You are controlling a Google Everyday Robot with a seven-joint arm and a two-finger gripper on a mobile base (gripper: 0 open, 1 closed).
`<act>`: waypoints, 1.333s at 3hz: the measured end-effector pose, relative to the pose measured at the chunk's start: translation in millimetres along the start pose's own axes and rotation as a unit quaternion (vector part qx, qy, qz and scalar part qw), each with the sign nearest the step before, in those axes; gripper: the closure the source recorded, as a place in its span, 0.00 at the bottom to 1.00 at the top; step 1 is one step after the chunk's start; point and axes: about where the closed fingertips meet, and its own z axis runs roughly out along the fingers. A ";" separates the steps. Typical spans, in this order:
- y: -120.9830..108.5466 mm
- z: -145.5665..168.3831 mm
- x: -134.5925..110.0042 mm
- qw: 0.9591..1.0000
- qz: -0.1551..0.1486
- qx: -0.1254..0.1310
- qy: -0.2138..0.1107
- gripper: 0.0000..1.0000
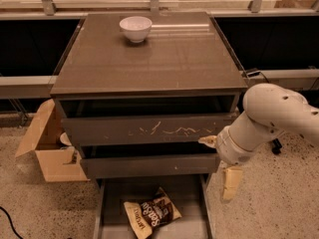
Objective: Pick brown chip bag from bottom drawer and place on counter
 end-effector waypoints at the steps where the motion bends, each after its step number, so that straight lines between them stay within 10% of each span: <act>1: -0.4 1.8 -0.1 1.000 -0.001 0.001 0.000 0.00; 4: -25.6 136.0 -7.9 0.997 -0.060 0.045 -0.038 0.00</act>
Offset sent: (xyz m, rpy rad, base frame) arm 0.0167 0.0370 -0.0731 -0.0104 -0.1215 0.0301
